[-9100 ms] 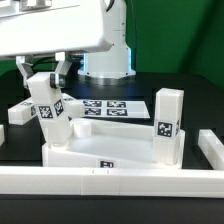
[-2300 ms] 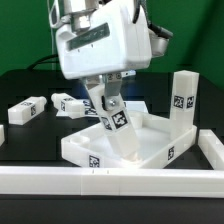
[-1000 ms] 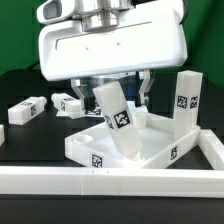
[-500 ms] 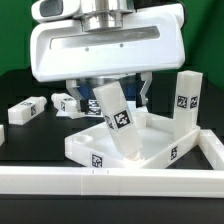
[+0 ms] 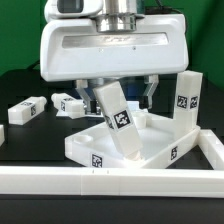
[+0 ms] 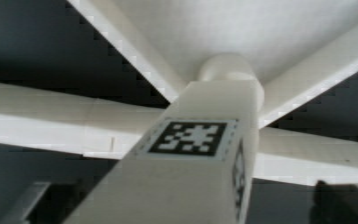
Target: Assemble desk
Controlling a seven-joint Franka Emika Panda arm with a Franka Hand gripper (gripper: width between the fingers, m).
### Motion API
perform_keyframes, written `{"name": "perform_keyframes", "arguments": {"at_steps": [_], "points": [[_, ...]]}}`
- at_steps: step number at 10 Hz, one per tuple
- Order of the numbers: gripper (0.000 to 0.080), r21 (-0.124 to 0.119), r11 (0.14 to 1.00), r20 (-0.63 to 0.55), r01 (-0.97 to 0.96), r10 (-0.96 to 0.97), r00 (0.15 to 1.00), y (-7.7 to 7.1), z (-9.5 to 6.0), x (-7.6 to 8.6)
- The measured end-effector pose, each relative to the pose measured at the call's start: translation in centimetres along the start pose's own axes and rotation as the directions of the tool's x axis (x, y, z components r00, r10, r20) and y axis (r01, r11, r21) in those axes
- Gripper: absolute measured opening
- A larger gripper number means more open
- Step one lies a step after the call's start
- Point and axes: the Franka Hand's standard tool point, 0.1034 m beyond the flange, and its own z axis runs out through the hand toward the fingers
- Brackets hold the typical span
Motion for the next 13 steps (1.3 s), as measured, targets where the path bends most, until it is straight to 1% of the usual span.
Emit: {"name": "perform_keyframes", "arguments": {"at_steps": [2,4,6,7,9,10,11,12,13], "points": [[0.0283,0.000,1.000,0.000,-0.002,0.002,1.000,0.01,0.01,0.01],[0.0288,-0.002,1.000,0.003,-0.010,0.010,1.000,0.49,0.20,-0.23],[0.0288,-0.002,0.999,0.003,-0.032,0.032,0.999,0.50,0.20,-0.23],[0.0288,-0.002,0.998,0.003,-0.067,0.067,0.998,0.51,0.20,-0.22],[0.0288,-0.002,0.975,0.003,-0.224,0.224,0.975,0.49,0.22,-0.23],[0.0288,-0.001,0.967,0.003,-0.255,0.255,0.967,0.48,0.22,-0.23],[0.0289,0.005,0.911,0.015,-0.413,0.413,0.911,0.19,0.25,-0.24],[0.0289,0.009,0.847,0.032,-0.531,0.530,0.847,-0.21,0.30,-0.21],[0.0289,0.006,0.789,0.036,-0.614,0.613,0.789,-0.46,0.40,-0.11]]}}
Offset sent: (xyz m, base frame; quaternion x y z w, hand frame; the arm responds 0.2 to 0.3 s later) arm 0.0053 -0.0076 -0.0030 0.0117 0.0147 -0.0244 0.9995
